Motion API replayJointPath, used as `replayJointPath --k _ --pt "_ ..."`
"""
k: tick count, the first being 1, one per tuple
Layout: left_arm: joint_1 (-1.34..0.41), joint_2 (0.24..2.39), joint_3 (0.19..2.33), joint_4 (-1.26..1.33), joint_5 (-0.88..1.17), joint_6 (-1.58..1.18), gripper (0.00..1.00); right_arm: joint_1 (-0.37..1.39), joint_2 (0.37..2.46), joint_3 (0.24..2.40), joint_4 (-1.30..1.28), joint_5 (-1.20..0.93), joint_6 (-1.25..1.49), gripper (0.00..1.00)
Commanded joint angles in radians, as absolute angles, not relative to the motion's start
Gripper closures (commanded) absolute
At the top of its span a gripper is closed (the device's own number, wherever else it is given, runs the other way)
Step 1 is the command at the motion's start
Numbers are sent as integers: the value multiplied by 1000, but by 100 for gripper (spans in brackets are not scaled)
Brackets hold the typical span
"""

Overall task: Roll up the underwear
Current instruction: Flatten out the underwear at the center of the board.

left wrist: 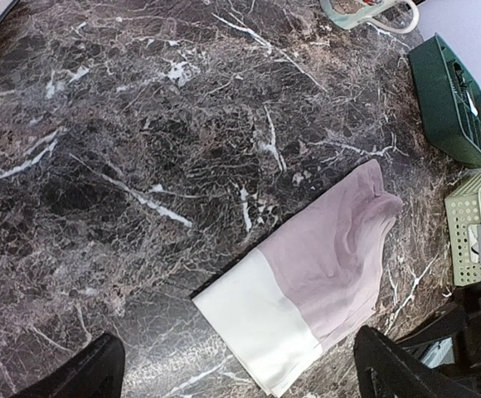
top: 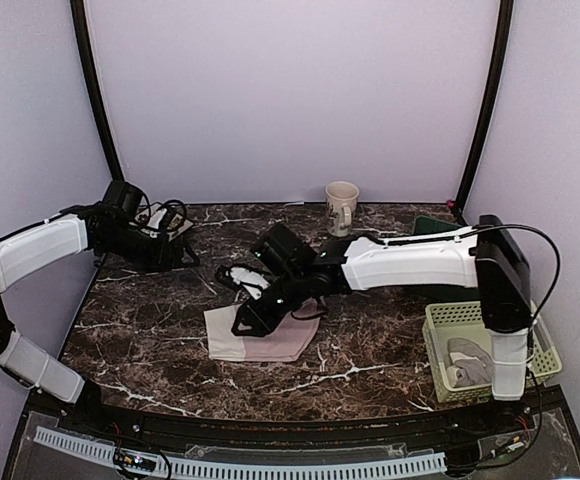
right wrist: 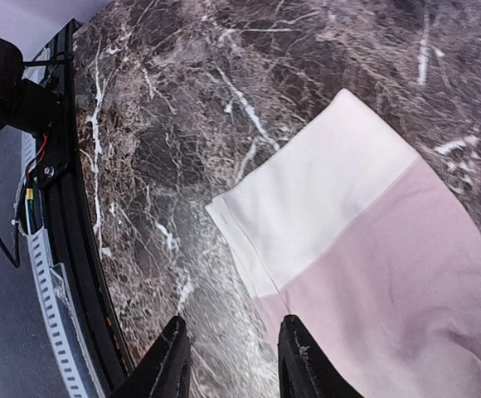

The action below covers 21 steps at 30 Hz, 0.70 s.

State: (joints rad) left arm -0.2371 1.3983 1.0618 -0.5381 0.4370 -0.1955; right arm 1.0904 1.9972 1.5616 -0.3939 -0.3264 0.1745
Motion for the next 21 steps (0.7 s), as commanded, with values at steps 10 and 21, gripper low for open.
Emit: replayJointPath --k 10,21 --pt "-224 1298 979 -558 441 -213 1 1166 2283 1804 -392 -363 75 66" --pt "-222 1289 976 -567 434 -192 1 1167 2387 1903 -446 -326 45 63"
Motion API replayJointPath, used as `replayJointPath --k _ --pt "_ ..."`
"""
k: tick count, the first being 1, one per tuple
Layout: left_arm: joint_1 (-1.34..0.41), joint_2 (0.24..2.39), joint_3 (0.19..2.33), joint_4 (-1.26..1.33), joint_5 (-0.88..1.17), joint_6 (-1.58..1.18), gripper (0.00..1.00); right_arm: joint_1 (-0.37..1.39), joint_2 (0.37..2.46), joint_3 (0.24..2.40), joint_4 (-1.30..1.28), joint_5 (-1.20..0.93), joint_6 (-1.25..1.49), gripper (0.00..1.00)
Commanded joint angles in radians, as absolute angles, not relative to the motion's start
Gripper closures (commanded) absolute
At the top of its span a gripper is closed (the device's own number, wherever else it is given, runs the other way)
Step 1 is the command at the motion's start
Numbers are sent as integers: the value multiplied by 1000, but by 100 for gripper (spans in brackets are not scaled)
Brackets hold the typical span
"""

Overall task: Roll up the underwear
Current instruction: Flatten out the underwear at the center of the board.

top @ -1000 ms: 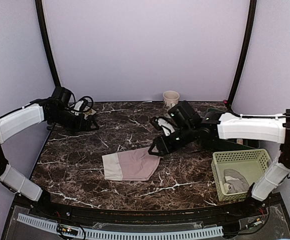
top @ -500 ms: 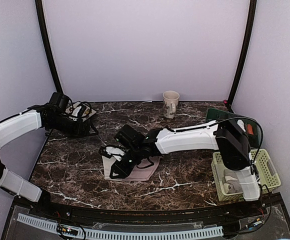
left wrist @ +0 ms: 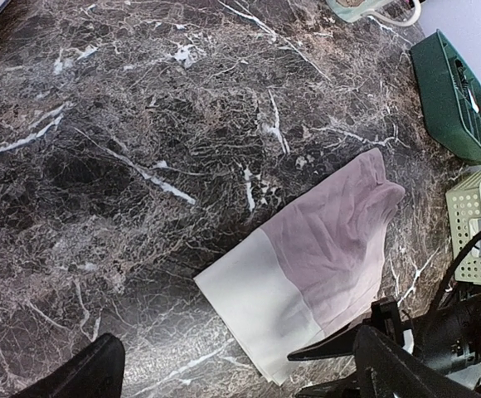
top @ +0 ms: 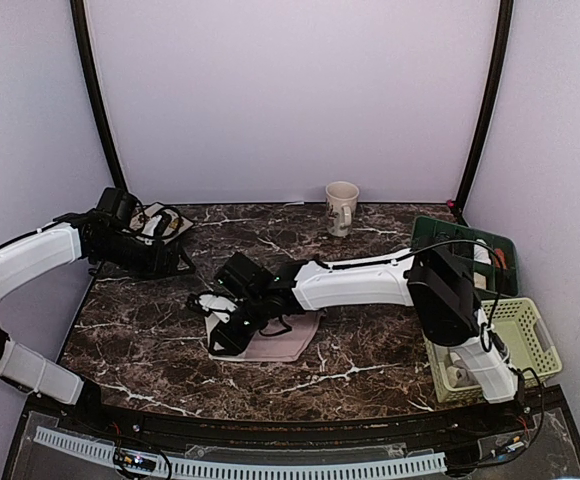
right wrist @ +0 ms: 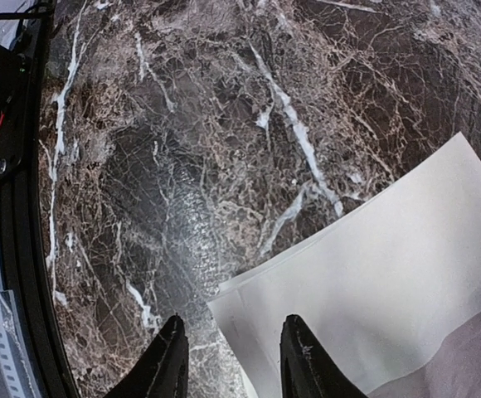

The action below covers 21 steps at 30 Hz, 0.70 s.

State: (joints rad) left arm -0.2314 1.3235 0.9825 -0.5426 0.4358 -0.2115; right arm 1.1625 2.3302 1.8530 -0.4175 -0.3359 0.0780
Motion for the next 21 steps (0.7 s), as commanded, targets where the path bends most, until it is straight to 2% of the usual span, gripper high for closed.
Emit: replayJointPath --k 1,4,6,13,17,21 --pt "-224 1289 976 -567 434 -192 1 1169 2393 1910 -450 -336 42 62" --pt "-221 1290 976 -568 428 -191 1 1174 2404 1920 -448 -355 37 59" --pt "-222 1291 977 -569 427 -190 1 1176 2413 1923 -447 -346 41 61" --pt "-221 1294 973 -571 422 -182 1 1173 2399 1930 -449 -296 40 81" --pt "-219 1305 972 -569 424 -179 1 1163 2374 1925 -441 -304 48 99" --pt "-219 1309 969 -563 419 -179 1 1131 2343 1922 -431 -304 84 100"
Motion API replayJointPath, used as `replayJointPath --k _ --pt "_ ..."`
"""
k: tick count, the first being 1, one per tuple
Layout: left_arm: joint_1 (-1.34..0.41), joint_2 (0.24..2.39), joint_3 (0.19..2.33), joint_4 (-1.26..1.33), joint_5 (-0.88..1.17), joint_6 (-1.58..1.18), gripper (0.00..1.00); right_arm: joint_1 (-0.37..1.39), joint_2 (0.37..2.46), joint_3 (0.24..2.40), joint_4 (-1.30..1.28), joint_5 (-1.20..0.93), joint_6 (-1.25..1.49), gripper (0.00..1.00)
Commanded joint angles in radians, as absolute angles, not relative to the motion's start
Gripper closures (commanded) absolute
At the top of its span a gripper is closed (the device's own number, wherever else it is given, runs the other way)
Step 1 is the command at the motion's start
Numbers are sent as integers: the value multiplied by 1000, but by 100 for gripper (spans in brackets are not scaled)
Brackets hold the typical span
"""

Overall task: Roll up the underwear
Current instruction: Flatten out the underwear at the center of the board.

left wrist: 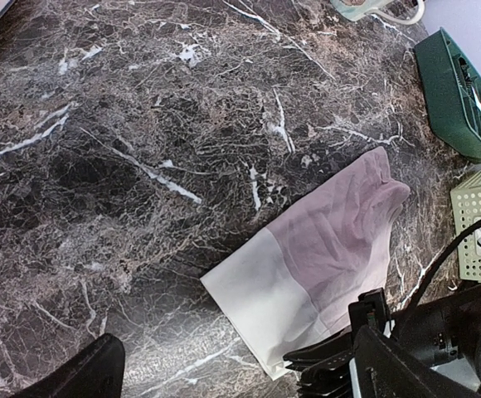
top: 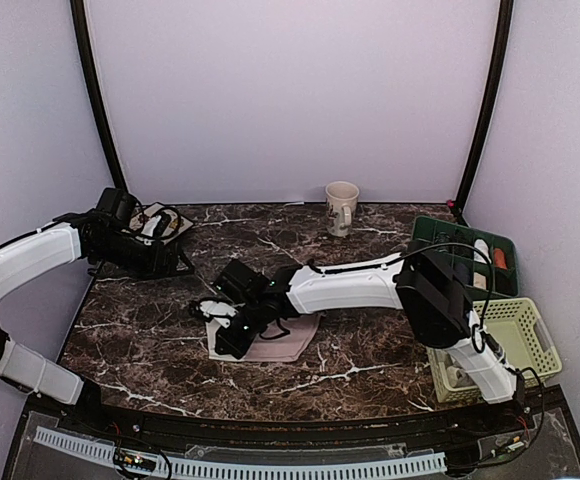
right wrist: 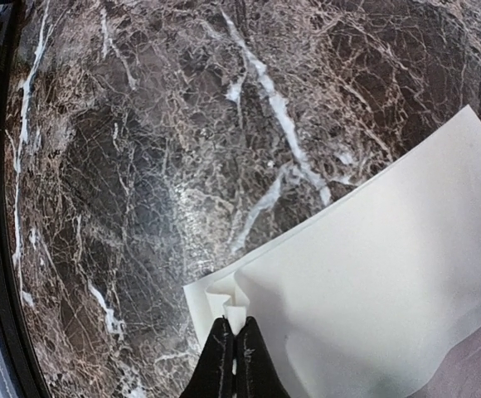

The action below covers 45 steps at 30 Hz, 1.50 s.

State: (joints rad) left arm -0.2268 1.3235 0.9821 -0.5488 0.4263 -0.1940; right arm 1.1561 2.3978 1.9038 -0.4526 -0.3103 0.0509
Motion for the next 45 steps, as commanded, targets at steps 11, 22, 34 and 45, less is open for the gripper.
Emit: replayJointPath --k 11,22,34,45 --pt "-218 1299 911 -508 419 -230 1 914 2208 1792 -193 -418 372 100" --pt "-218 1297 816 -481 448 -256 4 821 2345 1824 -174 -580 525 59" --pt "-217 1275 767 -478 442 -264 6 818 2396 1903 -318 -376 398 51" --pt "-216 1251 740 -477 440 -285 7 835 2544 2064 -459 -345 319 60"
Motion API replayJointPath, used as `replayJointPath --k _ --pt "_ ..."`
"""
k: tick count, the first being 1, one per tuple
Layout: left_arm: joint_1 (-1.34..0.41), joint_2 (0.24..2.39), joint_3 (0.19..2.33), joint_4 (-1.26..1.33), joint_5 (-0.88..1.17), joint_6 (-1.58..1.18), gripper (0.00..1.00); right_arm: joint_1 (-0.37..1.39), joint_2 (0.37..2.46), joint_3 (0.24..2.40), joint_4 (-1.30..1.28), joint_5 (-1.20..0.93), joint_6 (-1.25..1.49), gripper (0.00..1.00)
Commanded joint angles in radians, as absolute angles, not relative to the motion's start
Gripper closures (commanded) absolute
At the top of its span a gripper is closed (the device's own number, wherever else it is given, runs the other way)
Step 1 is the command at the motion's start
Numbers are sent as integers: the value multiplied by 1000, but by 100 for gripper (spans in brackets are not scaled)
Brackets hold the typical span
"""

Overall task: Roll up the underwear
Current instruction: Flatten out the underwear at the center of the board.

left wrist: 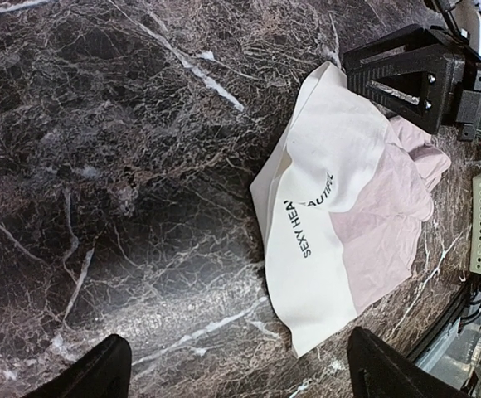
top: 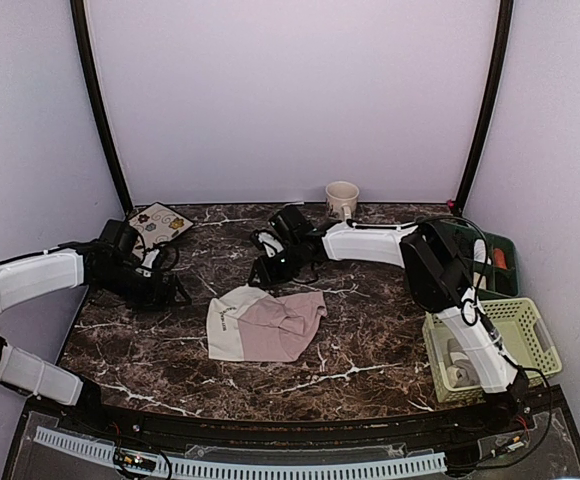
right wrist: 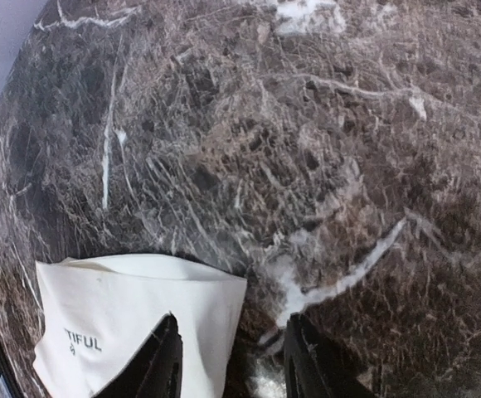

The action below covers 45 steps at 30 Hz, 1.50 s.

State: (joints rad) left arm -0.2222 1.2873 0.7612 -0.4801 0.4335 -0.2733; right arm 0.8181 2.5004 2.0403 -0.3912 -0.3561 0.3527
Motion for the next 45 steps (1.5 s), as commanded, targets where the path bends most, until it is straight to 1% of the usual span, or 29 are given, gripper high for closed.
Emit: replayJointPath --k 1,2,4,5,8,10,16,22,27,31,34,38,42,45 --pt "-217 1250 736 -476 442 -286 7 840 2550 2064 -460 -351 316 61" --pt "-217 1249 732 -475 444 -288 8 847 2555 2066 -461 -359 310 65" --pt "-217 1249 720 -470 456 -296 9 861 2562 2076 -465 -373 297 77" --pt "-218 1245 713 -468 463 -301 10 864 2562 2079 -468 -380 294 81" --pt "-218 1231 696 -459 468 -311 12 863 2553 2089 -482 -401 294 89" --pt "-216 1227 695 -456 472 -319 13 857 2535 2084 -482 -397 285 100" --pt "-223 1241 671 -434 510 -376 22 801 2433 2078 -458 -321 302 100" --pt "-276 1251 626 -348 543 -421 28 730 2314 1989 -354 -234 354 100" --pt "-345 1289 596 -226 552 -460 32 710 2307 1977 -349 -237 352 100" --pt "-348 1330 568 -105 526 -495 34 710 2300 1961 -347 -246 351 100" --pt "-344 1381 567 -30 480 -514 35 710 2286 1942 -335 -250 355 100" --pt "-307 1479 583 84 503 -566 39 711 2272 1936 -339 -254 354 100" --pt "-284 1594 653 130 529 -609 47 710 2255 1921 -344 -236 344 100" --pt "-287 1655 680 163 557 -654 50 711 2257 1919 -352 -235 340 100"
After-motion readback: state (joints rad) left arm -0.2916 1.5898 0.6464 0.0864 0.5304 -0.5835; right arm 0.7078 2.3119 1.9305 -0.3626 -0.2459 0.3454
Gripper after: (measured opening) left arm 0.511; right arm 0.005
